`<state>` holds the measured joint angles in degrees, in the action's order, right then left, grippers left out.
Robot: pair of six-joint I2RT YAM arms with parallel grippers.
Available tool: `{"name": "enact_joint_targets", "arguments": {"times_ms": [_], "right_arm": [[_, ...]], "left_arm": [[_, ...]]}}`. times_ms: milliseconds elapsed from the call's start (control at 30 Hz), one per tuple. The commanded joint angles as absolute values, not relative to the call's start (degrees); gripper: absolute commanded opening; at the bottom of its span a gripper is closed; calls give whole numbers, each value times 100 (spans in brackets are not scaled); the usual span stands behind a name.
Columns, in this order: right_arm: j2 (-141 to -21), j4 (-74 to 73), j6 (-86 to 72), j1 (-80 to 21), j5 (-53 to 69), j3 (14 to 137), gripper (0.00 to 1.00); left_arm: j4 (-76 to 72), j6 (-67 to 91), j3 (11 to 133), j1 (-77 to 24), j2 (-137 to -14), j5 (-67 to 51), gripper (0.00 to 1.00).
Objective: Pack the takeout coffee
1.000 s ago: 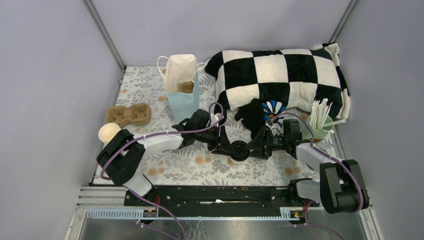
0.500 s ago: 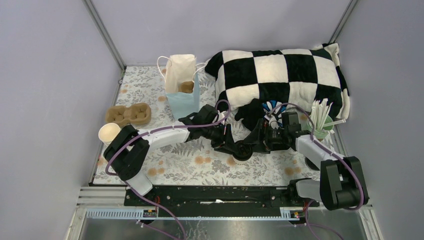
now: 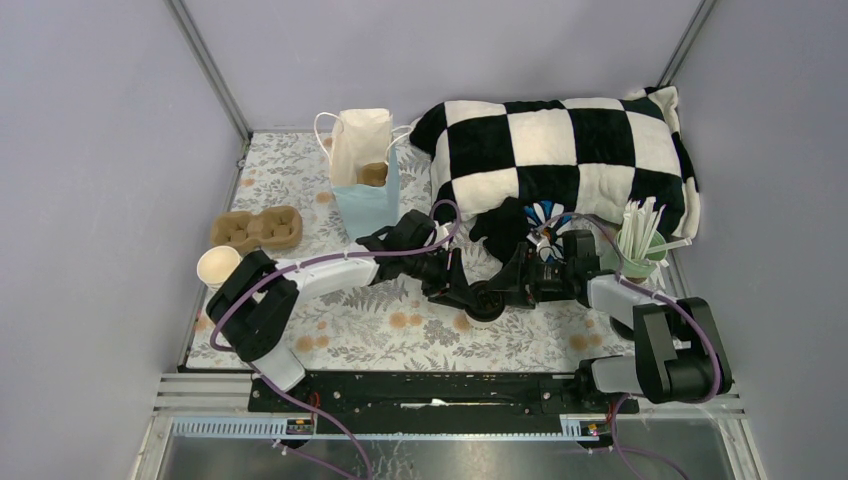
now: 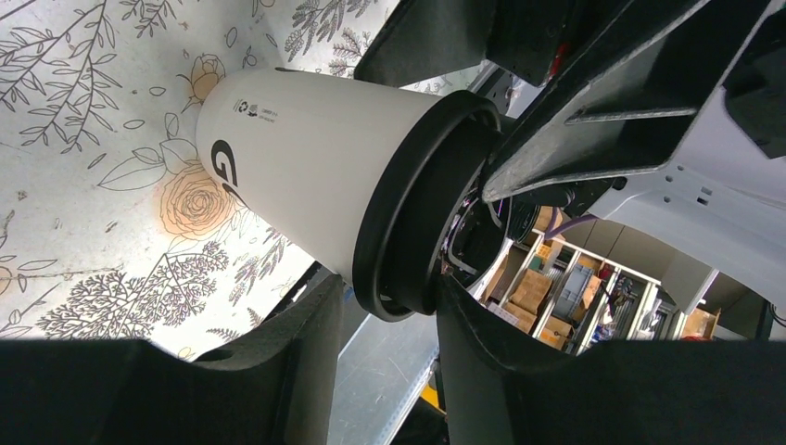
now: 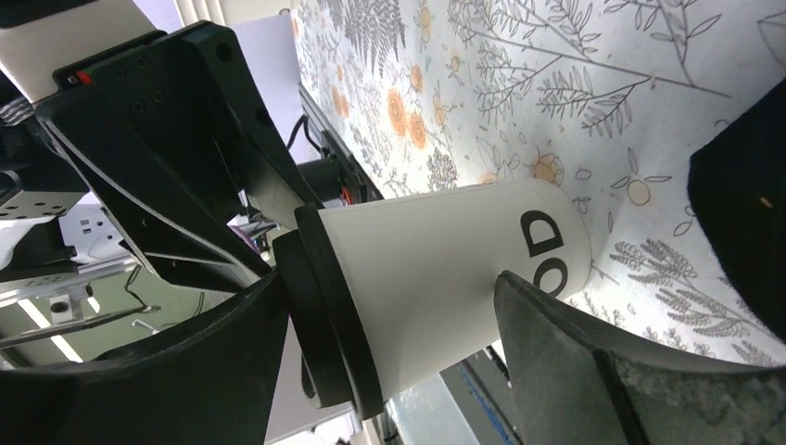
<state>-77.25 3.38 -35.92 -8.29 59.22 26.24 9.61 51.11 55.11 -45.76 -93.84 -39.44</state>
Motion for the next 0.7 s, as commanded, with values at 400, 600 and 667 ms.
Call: {"name": "enact_joint_targets", "arguments": {"times_ms": [400, 600, 667], "right_arm": [[-7742, 268, -4277, -958, 4012, 1375, 82], [-6855, -1795, -3484, -958, 4069, 3018, 94], [-6847, -1882, -3395, -958, 4315, 3183, 95]], "left_arm": [[1855, 4633, 4343, -4674, -9897, -2366, 42], [2411, 4424, 5303, -4683, -9808, -2353, 49], [2500, 4400, 5554, -4684, -9800, -2383, 53]]}}
